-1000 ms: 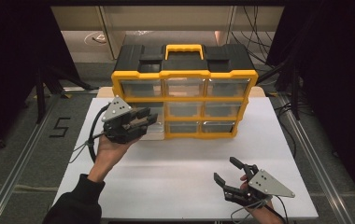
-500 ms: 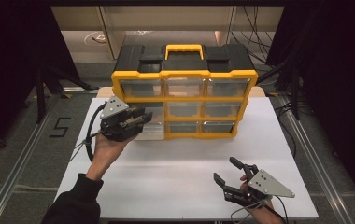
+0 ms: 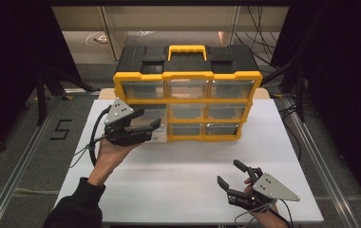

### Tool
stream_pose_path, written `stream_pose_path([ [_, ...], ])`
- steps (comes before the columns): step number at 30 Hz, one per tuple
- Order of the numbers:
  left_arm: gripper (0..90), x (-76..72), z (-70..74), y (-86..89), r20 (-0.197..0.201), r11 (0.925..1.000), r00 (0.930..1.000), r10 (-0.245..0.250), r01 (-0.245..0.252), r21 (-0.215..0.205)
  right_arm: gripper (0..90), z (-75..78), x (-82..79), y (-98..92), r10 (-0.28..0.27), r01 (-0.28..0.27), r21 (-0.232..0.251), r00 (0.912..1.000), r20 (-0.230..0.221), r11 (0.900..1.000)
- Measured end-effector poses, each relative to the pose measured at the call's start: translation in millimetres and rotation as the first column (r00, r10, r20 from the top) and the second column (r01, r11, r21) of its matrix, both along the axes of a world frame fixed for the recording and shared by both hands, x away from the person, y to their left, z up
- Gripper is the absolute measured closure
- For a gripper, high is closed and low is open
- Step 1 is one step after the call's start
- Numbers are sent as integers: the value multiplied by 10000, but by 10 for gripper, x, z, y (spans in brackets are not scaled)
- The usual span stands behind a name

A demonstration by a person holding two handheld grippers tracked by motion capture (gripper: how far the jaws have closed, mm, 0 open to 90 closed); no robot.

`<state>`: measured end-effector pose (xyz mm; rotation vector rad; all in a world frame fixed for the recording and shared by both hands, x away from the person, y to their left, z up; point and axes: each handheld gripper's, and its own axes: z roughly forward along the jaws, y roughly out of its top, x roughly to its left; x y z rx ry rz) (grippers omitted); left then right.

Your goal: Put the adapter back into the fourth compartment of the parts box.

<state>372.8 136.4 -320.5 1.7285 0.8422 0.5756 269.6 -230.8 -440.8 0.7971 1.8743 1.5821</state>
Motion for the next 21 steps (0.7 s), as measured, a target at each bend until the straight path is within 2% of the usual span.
stream_pose_path([
  [7,237,-58,0,-12,-69,9982,9994,-334,331,-502,264,0,1,7,30,-30,-3,10000,-14,10000],
  [14,206,-122,-44,-39,-231,9960,9977,-635,619,-637,263,0,4,6,23,-23,45,10000,-17,10000],
  [21,187,-159,-117,-76,-152,9931,9960,-883,868,-783,263,2,4,5,25,-25,60,10000,-18,10000],
])
